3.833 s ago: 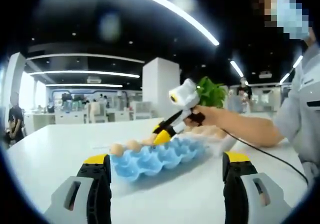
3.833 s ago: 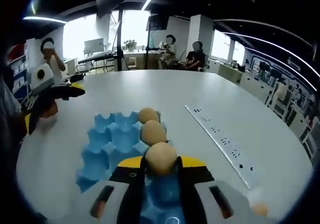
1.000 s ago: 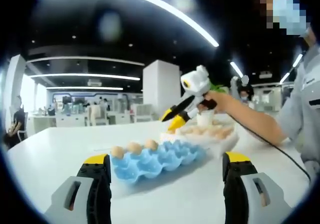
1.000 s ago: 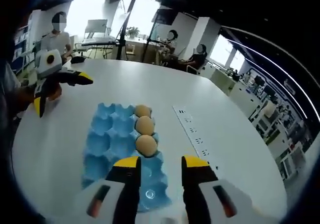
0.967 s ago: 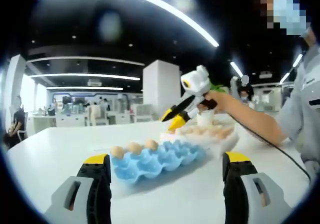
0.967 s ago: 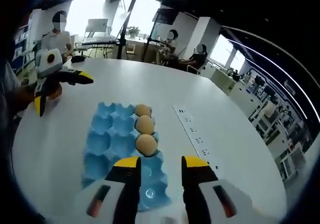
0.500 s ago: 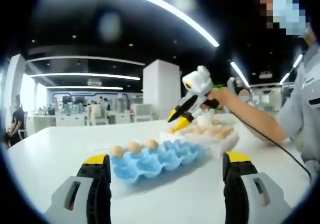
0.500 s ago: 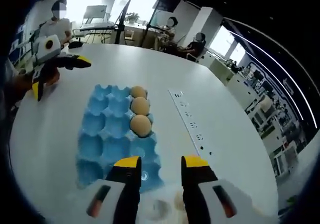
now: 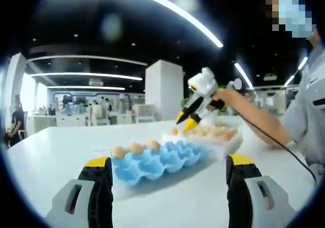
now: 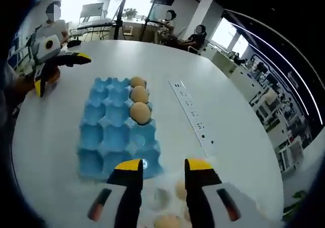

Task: Pick up the eggs on the table and place them into the egg tray on the table

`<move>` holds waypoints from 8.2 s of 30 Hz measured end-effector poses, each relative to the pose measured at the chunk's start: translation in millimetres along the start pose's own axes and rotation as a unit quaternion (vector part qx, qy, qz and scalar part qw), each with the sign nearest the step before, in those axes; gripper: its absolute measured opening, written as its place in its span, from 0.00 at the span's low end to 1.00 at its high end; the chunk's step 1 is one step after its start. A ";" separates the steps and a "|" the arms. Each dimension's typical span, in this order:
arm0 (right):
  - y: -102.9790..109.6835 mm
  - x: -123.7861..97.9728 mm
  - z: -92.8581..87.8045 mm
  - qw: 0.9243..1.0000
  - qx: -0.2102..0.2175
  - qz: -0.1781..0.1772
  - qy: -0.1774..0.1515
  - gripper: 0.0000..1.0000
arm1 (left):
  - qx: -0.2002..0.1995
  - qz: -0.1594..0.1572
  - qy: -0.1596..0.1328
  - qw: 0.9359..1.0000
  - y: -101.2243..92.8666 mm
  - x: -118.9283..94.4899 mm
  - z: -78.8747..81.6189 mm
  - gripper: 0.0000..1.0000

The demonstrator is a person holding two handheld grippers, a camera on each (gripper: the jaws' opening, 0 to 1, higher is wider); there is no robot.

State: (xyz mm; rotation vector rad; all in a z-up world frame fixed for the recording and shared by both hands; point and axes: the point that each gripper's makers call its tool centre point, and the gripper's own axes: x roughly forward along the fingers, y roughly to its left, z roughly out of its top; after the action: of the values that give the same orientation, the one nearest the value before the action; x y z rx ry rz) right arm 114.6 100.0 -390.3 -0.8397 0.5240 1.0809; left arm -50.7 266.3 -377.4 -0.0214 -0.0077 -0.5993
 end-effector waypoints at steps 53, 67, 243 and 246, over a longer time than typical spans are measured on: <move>-41.4 20.8 -64.0 0.973 0.230 -0.023 0.000 0.27 | 0.009 -0.007 0.025 1.000 -3.2 3.7 -10.5 0.92; -44.8 20.9 -61.0 0.975 0.216 -0.035 0.025 0.25 | 0.003 -0.007 0.024 1.000 -1.4 2.5 -9.9 0.91; -5.3 40.0 6.4 0.987 0.137 0.050 -0.068 0.51 | 0.018 -0.003 0.047 0.999 -1.1 2.5 -19.7 0.87; -13.0 38.9 6.0 0.986 0.144 0.045 -0.074 0.52 | 0.019 -0.004 0.050 0.999 -1.6 3.1 -21.3 0.87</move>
State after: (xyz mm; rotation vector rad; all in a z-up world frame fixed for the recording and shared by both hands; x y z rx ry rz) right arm 141.9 123.3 -410.9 -0.4833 0.5813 1.1094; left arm -49.0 262.8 -398.7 0.0461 0.0775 -0.6075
